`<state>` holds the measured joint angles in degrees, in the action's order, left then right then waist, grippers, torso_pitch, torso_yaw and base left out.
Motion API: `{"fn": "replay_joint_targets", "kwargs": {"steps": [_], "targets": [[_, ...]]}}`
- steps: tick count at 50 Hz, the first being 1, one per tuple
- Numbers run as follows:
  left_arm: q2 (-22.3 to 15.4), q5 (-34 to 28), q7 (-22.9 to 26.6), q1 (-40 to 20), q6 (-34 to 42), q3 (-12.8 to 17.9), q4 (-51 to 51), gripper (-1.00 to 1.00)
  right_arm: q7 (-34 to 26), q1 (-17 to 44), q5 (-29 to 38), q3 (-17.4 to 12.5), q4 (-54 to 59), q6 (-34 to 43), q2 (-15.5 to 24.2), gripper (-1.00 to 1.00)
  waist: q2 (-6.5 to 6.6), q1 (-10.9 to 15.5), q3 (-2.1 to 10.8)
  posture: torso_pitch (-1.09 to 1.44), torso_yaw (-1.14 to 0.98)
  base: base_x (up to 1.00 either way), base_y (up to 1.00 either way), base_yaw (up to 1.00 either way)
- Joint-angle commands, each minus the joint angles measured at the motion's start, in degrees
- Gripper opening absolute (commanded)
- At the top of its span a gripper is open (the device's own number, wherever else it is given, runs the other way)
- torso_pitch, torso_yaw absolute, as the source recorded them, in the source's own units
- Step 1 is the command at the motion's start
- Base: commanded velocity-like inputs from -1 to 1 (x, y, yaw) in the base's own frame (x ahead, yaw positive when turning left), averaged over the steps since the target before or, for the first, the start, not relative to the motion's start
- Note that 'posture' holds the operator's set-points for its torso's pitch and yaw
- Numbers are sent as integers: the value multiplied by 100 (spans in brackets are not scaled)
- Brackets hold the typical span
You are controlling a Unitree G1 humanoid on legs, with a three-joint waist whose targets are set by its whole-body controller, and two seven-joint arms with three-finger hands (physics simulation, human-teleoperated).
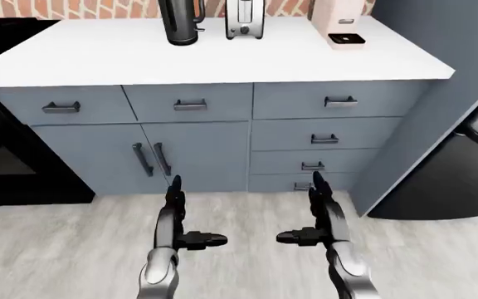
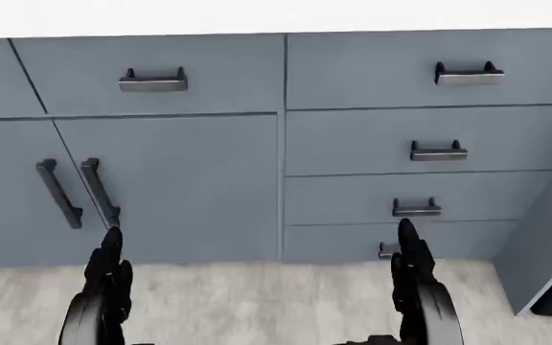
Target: Press down the lever to turn on the electric kettle.
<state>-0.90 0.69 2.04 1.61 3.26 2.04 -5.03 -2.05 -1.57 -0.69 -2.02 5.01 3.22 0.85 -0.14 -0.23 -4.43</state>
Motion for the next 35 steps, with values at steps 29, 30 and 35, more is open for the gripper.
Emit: {"fn": "replay_joint_targets", "kwargs": {"steps": [29, 30, 35], "targets": [[-66, -255, 58, -203, 1217, 39, 2678, 100, 228, 22, 607, -191, -2292, 144, 84, 100, -26, 45, 511, 0, 0, 0, 0, 0], [-75, -238, 65, -239, 1320, 74, 2786, 100, 229, 38, 635, -205, -2358, 176, 97, 100, -23, 45, 512, 0, 0, 0, 0, 0], [-122, -254, 74, -362, 1669, 171, 3197, 100, 226, 139, 683, -316, -2702, 419, 141, 100, -18, 41, 490, 0, 0, 0, 0, 0]]}}
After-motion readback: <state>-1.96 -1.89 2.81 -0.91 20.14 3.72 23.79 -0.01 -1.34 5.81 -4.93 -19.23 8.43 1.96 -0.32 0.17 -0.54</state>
